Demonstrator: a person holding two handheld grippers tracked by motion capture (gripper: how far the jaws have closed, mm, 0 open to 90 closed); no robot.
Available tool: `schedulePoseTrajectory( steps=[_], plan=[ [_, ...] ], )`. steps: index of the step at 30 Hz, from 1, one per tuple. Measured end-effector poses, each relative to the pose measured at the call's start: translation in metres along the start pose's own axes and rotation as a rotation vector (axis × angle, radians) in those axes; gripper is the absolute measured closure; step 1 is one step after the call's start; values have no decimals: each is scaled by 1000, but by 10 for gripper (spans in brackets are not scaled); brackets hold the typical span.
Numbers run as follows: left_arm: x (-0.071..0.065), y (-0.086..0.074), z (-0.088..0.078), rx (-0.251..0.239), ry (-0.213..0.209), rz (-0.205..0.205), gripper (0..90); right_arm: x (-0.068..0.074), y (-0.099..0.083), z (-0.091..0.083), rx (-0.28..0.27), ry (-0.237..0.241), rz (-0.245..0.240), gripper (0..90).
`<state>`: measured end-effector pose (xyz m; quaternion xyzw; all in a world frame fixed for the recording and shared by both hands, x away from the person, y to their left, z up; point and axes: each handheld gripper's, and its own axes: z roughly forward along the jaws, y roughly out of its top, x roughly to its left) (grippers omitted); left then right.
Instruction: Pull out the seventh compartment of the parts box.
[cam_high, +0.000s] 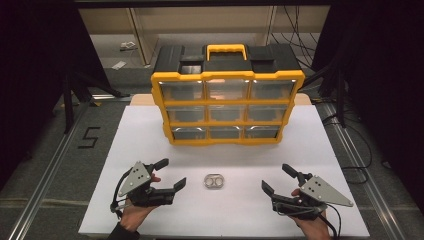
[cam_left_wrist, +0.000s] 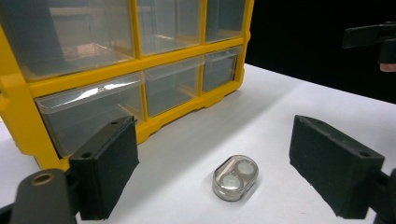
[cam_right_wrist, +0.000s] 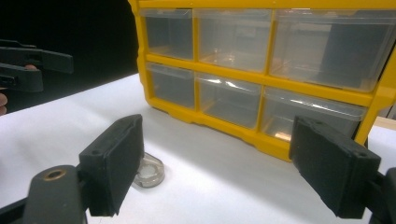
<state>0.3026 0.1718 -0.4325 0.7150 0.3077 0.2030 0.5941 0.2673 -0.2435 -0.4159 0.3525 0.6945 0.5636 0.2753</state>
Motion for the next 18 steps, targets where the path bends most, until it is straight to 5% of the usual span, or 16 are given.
schedulePoseTrajectory(
  steps=[18],
  plan=[
    [2, 2, 4, 7, -2, -4, 152, 0, 0, 0, 1, -1, 2, 190]
  ],
)
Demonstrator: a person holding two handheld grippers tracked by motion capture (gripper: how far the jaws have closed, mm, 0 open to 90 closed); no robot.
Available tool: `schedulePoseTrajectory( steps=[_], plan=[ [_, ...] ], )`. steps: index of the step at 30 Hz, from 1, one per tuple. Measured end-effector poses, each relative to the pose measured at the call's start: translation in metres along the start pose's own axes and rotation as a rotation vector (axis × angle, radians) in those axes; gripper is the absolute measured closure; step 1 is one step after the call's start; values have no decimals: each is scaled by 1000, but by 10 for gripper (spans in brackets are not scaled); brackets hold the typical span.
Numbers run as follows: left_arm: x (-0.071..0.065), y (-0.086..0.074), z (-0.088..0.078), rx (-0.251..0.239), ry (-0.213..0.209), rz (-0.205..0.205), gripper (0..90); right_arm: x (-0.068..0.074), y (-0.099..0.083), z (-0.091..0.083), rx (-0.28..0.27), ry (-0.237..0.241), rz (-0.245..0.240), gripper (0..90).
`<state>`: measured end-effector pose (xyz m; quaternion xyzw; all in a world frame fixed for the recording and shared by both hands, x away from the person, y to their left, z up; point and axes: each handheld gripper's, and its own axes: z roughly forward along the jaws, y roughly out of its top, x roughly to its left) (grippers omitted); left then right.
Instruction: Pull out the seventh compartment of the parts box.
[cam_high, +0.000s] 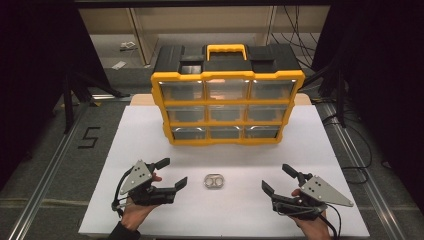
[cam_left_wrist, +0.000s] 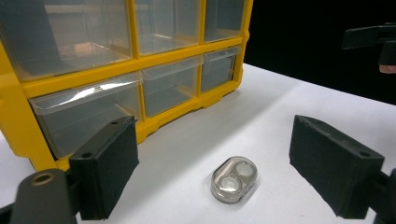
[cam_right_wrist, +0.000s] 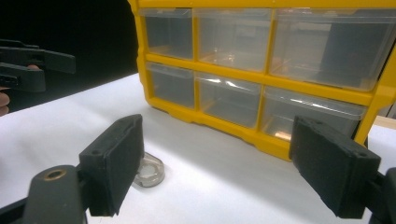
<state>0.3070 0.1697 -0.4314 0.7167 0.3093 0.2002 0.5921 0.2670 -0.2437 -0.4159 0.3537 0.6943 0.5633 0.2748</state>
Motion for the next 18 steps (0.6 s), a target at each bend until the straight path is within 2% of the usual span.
schedulePoseTrajectory(
  steps=[4, 11, 13, 15, 17, 18],
  plan=[
    [2, 3, 4, 13, 25, 37, 152, -1, 0, 1, -2, -1, 5, 190],
    [6, 11, 14, 19, 52, 63, 152, 0, 0, 1, 0, 0, 4, 191],
    [9, 15, 20, 39, 90, 112, 152, -1, 0, 1, -2, -2, 6, 191],
    [12, 19, 25, 71, 102, 144, 152, -2, 0, 1, 0, -3, 8, 191],
    [13, 20, 28, 85, 100, 149, 152, -2, 0, 1, 0, -3, 8, 192],
    [14, 23, 32, 108, 105, 178, 153, -1, -1, 1, 0, -3, 7, 191]
  ],
)
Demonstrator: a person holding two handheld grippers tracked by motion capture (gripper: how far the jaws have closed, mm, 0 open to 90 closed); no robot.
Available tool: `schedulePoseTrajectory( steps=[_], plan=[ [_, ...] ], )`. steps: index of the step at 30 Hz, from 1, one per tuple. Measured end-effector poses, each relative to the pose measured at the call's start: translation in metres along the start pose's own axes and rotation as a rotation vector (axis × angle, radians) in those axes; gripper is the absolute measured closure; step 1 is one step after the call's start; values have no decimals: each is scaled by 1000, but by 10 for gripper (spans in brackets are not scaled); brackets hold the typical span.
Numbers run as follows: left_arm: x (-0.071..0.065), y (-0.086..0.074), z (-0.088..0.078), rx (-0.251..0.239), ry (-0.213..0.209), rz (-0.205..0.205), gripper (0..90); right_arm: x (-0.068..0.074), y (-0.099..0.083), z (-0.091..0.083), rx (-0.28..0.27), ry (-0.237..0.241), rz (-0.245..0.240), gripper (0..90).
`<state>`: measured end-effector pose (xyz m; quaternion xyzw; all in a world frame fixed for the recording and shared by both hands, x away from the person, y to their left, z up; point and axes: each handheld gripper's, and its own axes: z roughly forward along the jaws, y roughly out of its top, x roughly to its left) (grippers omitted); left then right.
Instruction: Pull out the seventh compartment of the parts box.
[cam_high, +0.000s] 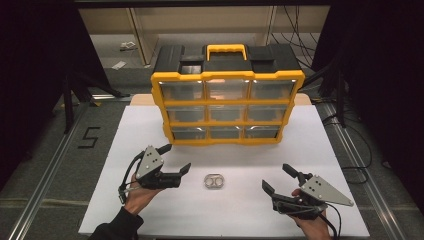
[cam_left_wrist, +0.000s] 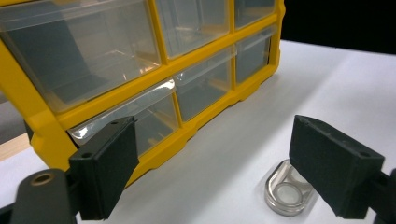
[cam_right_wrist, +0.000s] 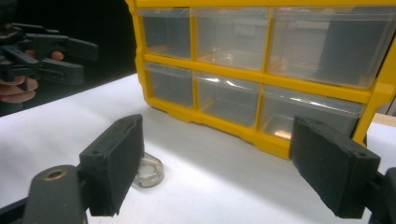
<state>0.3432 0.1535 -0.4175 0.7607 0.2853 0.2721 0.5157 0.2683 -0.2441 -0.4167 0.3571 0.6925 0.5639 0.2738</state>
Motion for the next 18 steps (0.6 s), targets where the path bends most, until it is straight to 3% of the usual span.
schedulePoseTrajectory(
  steps=[1, 2, 3, 4, 6, 8, 9, 10, 11, 12, 14, 15, 16, 18],
  plan=[
    [-1, 1, 2, 6, 12, 23, 153, 0, 0, 0, 1, 1, -2, 192],
    [0, 3, 4, 12, 33, 71, 153, 0, 0, 0, 1, 1, -3, 192],
    [0, 3, 4, 12, 33, 71, 155, 0, 0, 0, 1, 1, -3, 192],
    [-1, 6, 8, 41, 43, 111, 157, 0, 0, 0, 2, 1, 0, 192],
    [-1, 7, 11, 50, 57, 133, 158, 0, 0, 0, 1, 0, -1, 192],
    [1, 10, 19, 79, 96, 210, 158, 0, 0, 0, 1, 0, 0, 192],
    [1, 10, 19, 79, 96, 210, 160, 0, 0, 0, 1, 0, -1, 192],
    [2, 10, 26, 114, 121, 263, 160, 0, 0, 0, 2, 0, -1, 192],
    [2, 10, 26, 114, 121, 263, 160, 0, 0, 0, 2, 0, -1, 192],
    [3, 9, 34, 145, 135, 310, 160, 0, 0, 0, 1, 2, 0, 193],
    [3, 9, 38, 160, 148, 332, 160, 0, 0, 0, -2, 2, 0, 193],
    [3, 9, 43, 176, 167, 379, 160, -1, 0, 0, 1, 2, 4, 193],
    [3, 9, 43, 176, 167, 379, 161, -1, 0, 0, 1, 2, 5, 193],
    [4, 9, 48, 192, 203, 438, 164, -1, 0, 0, 1, 2, 5, 193]
  ],
)
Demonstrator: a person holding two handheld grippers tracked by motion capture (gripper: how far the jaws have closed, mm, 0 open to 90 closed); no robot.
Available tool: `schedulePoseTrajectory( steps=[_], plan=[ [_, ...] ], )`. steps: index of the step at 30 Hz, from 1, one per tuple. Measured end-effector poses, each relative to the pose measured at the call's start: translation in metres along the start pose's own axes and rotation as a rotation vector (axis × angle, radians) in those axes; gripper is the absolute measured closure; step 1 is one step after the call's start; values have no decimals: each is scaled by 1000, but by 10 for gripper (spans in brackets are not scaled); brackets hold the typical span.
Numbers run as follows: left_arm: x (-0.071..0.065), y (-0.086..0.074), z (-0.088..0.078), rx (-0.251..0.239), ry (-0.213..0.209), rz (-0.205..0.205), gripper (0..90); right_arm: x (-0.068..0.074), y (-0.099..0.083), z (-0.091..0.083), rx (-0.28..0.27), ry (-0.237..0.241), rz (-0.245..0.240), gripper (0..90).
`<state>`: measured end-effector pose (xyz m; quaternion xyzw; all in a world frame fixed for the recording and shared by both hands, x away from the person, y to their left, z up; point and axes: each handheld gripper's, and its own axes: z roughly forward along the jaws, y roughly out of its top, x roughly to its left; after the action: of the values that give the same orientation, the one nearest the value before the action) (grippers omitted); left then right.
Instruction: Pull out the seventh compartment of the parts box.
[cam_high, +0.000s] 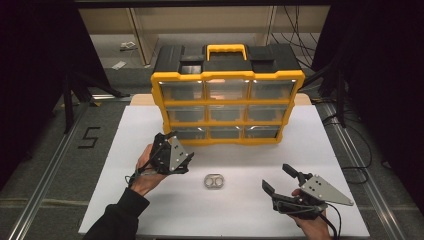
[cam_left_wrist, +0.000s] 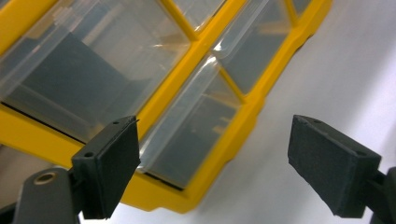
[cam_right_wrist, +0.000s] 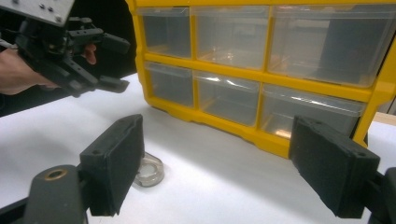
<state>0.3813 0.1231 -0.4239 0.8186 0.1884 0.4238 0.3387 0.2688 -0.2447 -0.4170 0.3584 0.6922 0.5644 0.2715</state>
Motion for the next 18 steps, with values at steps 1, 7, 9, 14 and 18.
schedulePoseTrajectory(
  steps=[1, 7, 9, 14, 18],
  plan=[
    [0, 0, 0, 0, 0, 0, 165, 0, 0, 0, 0, 0, 0, 193],
    [1, 1, 12, 8, 81, 94, 179, 1, 0, 0, 2, 9, -4, 193],
    [0, 2, 18, 16, 94, 111, 181, 1, 0, 1, 0, 9, -3, 193],
    [-3, 1, 29, 10, 127, 160, 206, 0, 0, 1, 0, 10, -2, 193],
    [-3, -1, 34, 15, 159, 185, 228, 1, 0, 0, 0, 11, -2, 193]
  ],
)
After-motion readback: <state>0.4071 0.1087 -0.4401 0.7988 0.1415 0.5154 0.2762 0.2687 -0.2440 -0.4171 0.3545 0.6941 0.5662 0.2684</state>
